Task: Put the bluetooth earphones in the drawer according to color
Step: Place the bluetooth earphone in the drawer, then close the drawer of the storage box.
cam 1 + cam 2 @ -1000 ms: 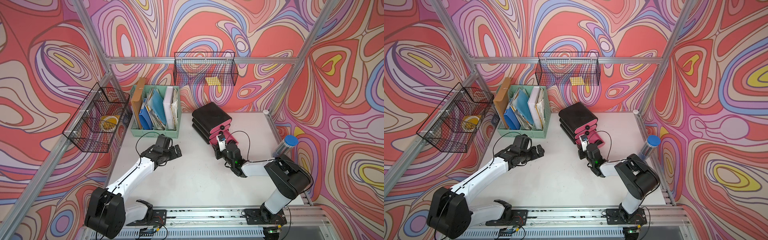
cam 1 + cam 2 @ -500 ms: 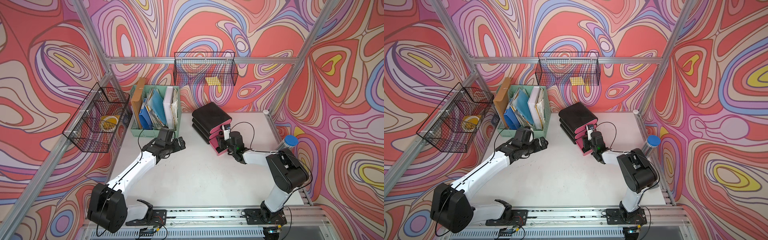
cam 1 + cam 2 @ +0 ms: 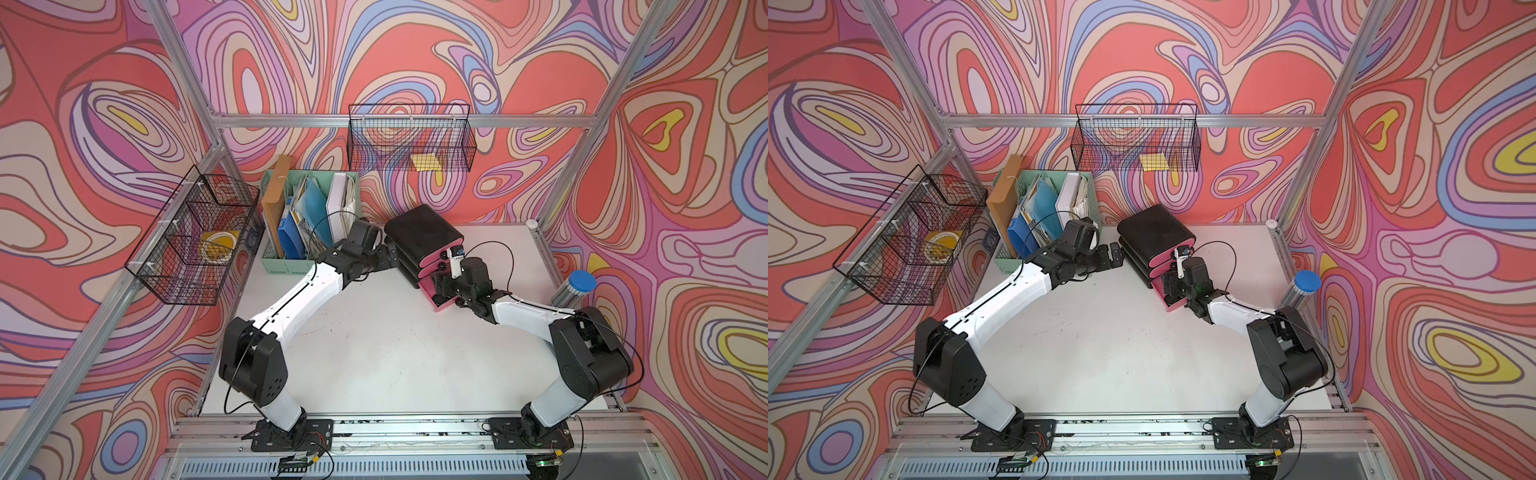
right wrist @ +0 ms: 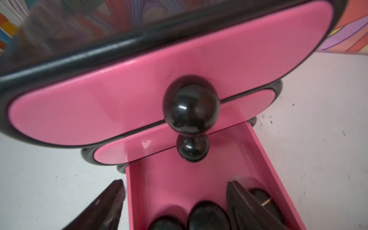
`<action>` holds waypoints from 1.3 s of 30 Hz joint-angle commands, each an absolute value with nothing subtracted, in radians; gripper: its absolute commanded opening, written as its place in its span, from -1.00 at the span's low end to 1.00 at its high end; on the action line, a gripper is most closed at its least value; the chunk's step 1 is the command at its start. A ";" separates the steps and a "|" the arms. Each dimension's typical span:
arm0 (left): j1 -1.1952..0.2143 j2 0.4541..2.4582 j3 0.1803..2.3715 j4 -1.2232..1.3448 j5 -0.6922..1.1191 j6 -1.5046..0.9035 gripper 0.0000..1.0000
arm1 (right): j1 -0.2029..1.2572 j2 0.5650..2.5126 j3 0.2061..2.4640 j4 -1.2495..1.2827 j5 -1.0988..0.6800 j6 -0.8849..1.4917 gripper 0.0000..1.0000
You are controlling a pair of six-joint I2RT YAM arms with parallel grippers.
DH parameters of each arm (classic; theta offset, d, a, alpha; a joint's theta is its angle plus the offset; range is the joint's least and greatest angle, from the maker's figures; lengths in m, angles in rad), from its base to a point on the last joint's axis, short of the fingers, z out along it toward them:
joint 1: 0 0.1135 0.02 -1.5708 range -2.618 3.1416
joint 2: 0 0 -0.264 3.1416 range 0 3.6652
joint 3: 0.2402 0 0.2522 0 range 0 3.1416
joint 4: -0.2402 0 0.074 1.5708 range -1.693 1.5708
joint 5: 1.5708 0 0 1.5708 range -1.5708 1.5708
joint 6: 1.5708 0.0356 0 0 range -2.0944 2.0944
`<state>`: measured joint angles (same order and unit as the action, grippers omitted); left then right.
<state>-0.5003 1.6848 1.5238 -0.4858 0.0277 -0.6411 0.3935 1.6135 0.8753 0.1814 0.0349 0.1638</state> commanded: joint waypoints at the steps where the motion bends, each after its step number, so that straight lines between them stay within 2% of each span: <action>1: -0.513 1.769 1.660 -0.561 -0.022 -0.590 0.98 | 0.383 1.553 0.872 0.050 0.061 0.253 0.59; 5: -0.517 1.875 1.808 -0.602 -0.047 -0.564 0.98 | 0.363 1.507 0.843 -0.024 0.071 0.346 0.49; 13: -0.519 2.075 2.071 -0.693 -0.061 -0.514 0.98 | 0.254 1.464 0.777 -0.080 -0.003 0.487 0.12; 20: -0.519 2.215 2.233 -0.766 -0.089 -0.480 0.98 | 0.187 1.454 0.737 -0.088 0.004 0.549 -0.19; 24: -0.519 2.256 2.273 -0.791 -0.098 -0.469 0.97 | 0.180 1.491 0.757 -0.126 0.067 0.586 -0.64; 27: -0.519 2.263 2.270 -0.795 -0.101 -0.470 0.98 | 0.180 1.528 0.771 -0.131 0.079 0.606 -0.87; 39: -0.523 2.273 2.255 -0.815 -0.111 -0.468 0.98 | 0.179 1.699 0.814 0.043 -0.059 0.652 -1.00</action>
<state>-0.5186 2.2448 2.2517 -0.7414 -0.0868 -0.4889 0.1837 1.6638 0.7887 -0.0414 -0.0017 0.6247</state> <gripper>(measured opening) 0.989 0.042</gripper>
